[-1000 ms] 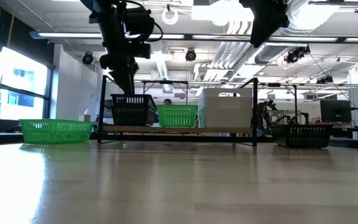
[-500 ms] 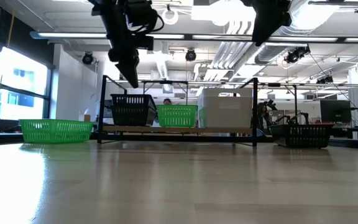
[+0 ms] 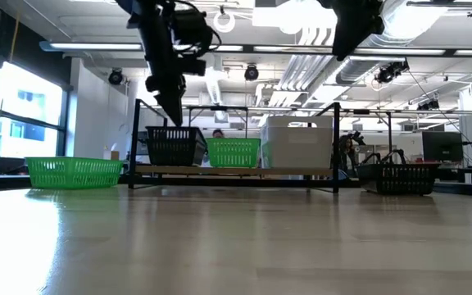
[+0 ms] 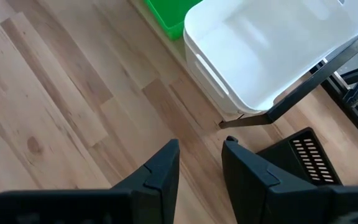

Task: Stack baskets on shelf by color
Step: Stack the bottom black bin on the black bin on the shelf, then stack the bottom green bin on the green bin on the shelf

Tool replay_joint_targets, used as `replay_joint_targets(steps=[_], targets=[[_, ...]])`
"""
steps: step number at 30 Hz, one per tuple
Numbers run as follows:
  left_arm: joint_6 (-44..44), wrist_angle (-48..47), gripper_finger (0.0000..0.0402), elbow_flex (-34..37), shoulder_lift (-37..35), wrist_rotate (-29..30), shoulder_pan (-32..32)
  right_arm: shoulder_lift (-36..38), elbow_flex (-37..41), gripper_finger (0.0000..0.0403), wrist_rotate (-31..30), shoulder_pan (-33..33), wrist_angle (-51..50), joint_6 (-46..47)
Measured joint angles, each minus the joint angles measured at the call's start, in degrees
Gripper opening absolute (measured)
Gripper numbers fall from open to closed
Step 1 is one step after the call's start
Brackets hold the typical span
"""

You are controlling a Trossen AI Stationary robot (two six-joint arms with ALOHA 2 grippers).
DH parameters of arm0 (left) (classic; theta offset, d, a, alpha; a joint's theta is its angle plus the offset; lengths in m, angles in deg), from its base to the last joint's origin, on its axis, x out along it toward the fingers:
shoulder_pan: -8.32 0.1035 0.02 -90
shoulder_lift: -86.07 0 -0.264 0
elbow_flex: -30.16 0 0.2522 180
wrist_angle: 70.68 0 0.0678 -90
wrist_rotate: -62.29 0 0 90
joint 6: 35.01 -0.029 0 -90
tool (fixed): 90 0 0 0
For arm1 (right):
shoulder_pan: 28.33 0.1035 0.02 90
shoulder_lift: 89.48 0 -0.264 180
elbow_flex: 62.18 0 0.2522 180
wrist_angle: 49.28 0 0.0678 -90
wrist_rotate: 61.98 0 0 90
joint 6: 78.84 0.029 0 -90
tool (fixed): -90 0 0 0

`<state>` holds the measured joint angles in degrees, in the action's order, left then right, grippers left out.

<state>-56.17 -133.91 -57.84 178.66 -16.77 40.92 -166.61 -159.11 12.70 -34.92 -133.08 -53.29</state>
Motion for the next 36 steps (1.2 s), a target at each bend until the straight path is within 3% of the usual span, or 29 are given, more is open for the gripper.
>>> replay_joint_targets(steps=[11,21,27,36], targets=[[0.57,-0.92,0.0190,-0.78,2.35,0.28,-0.07,0.00,0.00,0.0108,-0.67,0.00,0.00,0.08],[6.90,-10.19,0.0188,-11.65,1.83,-0.94,-1.34,0.00,0.48,0.0108,5.66,0.72,-0.03,-0.24],[13.49,-10.69,0.0188,-11.74,-0.62,-12.24,-3.92,-0.02,4.54,0.0108,9.80,5.34,-0.05,0.08],[20.61,-9.75,0.0188,-10.51,-1.92,-12.86,-10.59,-0.02,9.78,0.0108,12.73,15.99,0.30,5.76]])
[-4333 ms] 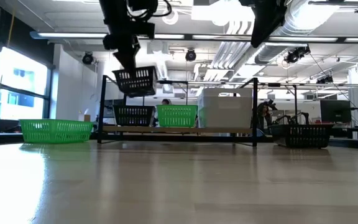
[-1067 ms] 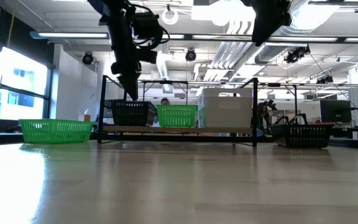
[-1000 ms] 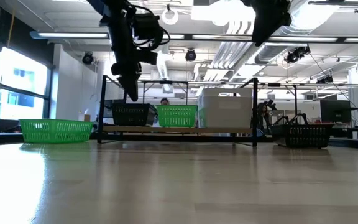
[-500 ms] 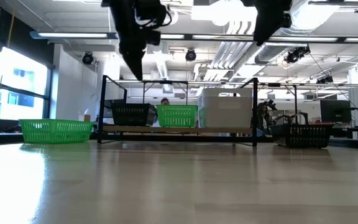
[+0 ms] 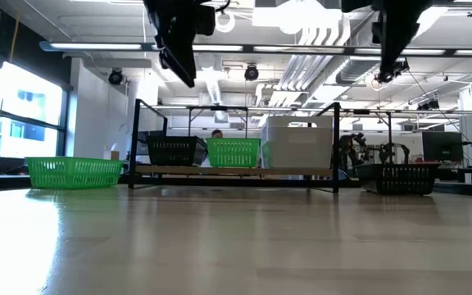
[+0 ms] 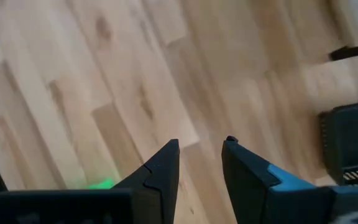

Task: Stack baskets on shelf by color
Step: Stack the bottom green bin on the green bin on the shelf

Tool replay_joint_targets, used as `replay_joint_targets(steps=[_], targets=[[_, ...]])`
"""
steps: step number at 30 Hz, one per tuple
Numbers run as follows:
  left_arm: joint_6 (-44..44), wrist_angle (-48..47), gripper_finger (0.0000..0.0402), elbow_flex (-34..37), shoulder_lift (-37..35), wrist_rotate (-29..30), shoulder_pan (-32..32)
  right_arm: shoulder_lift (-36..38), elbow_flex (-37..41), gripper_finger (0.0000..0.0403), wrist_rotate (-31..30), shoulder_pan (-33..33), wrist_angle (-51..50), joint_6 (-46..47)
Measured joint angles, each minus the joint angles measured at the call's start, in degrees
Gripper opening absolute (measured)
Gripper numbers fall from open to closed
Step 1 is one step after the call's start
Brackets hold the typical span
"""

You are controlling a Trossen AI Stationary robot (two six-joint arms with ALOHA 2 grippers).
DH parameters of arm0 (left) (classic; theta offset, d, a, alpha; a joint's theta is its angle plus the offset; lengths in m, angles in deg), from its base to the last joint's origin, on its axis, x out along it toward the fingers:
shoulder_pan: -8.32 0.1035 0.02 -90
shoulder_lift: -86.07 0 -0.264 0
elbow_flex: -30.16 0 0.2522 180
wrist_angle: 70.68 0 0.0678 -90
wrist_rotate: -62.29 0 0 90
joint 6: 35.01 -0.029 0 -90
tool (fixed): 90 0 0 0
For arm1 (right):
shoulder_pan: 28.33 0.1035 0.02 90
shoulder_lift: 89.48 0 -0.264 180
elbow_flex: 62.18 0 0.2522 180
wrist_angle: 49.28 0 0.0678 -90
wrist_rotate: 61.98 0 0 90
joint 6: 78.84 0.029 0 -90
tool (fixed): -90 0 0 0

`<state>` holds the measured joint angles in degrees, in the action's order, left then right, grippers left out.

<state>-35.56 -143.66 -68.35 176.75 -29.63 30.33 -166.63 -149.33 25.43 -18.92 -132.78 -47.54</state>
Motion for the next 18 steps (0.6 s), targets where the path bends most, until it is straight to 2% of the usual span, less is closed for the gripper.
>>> replay_joint_targets(steps=[9,18], targets=[[10.08,4.27,0.0188,10.43,-3.44,1.64,-8.40,0.02,1.28,0.0108,1.70,10.27,-0.32,5.69],[21.57,3.67,0.0188,11.82,-7.85,7.39,-19.11,0.02,1.28,0.0108,2.30,21.10,1.18,11.56]])
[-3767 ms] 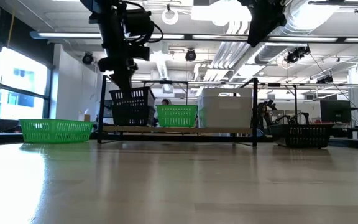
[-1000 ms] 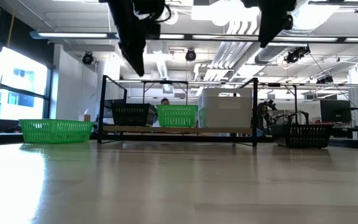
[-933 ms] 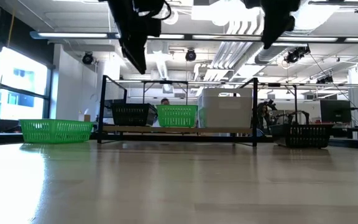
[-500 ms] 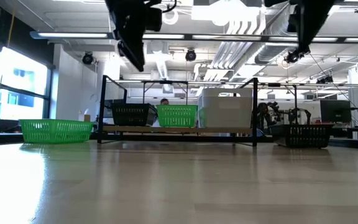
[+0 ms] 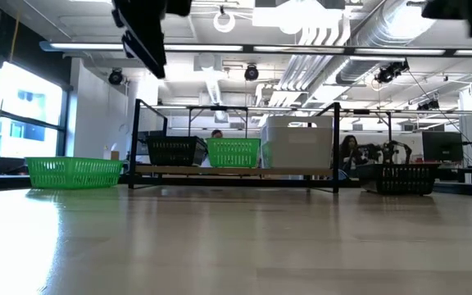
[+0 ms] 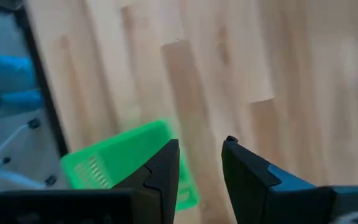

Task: Stack baskets on shelf by color
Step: Stack the bottom green bin on the green bin on the shelf

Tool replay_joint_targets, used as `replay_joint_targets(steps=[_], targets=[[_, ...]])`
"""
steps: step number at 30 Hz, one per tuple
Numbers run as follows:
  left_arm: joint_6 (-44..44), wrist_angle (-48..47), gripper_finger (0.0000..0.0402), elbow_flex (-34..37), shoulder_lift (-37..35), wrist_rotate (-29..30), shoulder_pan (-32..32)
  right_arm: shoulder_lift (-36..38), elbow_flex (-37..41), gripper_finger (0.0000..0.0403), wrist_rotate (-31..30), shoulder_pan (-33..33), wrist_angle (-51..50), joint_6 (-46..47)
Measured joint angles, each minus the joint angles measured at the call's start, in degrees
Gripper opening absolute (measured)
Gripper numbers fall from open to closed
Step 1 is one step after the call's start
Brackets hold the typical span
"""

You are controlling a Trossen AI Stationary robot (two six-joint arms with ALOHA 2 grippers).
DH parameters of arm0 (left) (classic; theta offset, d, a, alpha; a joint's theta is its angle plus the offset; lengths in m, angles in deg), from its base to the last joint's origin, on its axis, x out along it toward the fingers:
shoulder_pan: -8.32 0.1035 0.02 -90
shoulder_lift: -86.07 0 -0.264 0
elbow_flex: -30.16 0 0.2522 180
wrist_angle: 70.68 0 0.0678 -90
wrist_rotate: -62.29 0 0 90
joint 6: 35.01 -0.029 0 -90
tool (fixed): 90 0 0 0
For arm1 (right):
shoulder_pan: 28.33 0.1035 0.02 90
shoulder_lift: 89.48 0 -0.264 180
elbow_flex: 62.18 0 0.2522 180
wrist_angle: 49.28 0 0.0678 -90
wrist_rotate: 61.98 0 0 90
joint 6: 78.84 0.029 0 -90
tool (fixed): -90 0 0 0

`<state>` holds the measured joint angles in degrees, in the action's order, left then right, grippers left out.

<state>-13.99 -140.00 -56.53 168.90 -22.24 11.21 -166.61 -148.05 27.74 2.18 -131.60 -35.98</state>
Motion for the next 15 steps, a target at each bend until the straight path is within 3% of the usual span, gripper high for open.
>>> replay_joint_targets(steps=[7,15], targets=[[7.97,-4.85,0.0188,0.00,-1.55,3.07,-6.61,0.00,0.00,0.0108,1.30,10.38,2.87,3.68],[15.37,-9.40,0.0188,0.00,-1.53,6.24,-13.08,-0.02,0.00,0.0108,-1.32,19.00,3.39,10.20]])
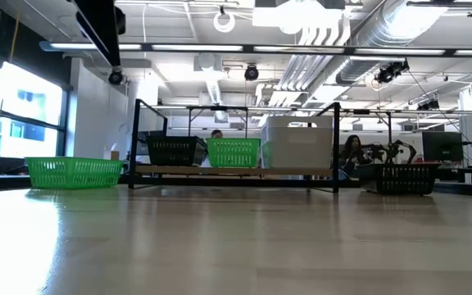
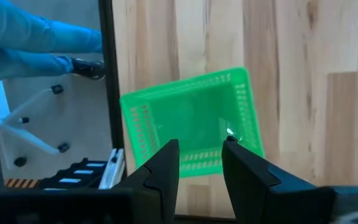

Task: Stack baskets on shelf by color
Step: Stack the bottom green bin on the green bin on the shelf

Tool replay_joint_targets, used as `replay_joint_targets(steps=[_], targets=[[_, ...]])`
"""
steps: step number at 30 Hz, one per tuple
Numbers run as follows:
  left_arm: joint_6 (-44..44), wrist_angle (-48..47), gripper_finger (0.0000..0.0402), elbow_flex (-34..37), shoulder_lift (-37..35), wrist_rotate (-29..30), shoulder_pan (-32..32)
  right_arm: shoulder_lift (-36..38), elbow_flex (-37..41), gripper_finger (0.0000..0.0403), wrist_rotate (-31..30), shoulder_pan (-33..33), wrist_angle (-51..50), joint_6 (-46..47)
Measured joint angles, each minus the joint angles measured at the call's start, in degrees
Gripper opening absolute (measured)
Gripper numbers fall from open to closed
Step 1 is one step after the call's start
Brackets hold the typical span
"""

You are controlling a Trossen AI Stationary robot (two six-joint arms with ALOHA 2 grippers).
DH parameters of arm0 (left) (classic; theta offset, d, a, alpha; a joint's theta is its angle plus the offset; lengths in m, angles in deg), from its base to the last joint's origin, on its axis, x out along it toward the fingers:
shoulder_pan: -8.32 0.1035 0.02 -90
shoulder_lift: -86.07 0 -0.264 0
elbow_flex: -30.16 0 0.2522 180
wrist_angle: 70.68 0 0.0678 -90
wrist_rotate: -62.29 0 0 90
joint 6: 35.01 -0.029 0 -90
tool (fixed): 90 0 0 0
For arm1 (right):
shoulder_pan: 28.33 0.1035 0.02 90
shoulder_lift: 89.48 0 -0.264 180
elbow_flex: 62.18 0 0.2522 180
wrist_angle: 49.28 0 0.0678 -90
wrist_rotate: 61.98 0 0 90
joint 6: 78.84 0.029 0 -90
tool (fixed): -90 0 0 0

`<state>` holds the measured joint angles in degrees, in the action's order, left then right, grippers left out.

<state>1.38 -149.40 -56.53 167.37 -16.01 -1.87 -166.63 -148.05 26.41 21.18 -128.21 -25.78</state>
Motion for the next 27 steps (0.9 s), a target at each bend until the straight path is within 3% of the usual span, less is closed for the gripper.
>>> replay_joint_targets(steps=[13,27], targets=[[9.95,0.03,0.0188,0.00,0.02,0.09,-8.17,-9.10,0.00,0.0108,-2.65,7.51,7.15,4.73],[11.03,-0.39,0.0188,0.00,0.07,0.09,-9.43,-17.71,0.00,0.0154,-0.93,10.68,14.66,5.62]])
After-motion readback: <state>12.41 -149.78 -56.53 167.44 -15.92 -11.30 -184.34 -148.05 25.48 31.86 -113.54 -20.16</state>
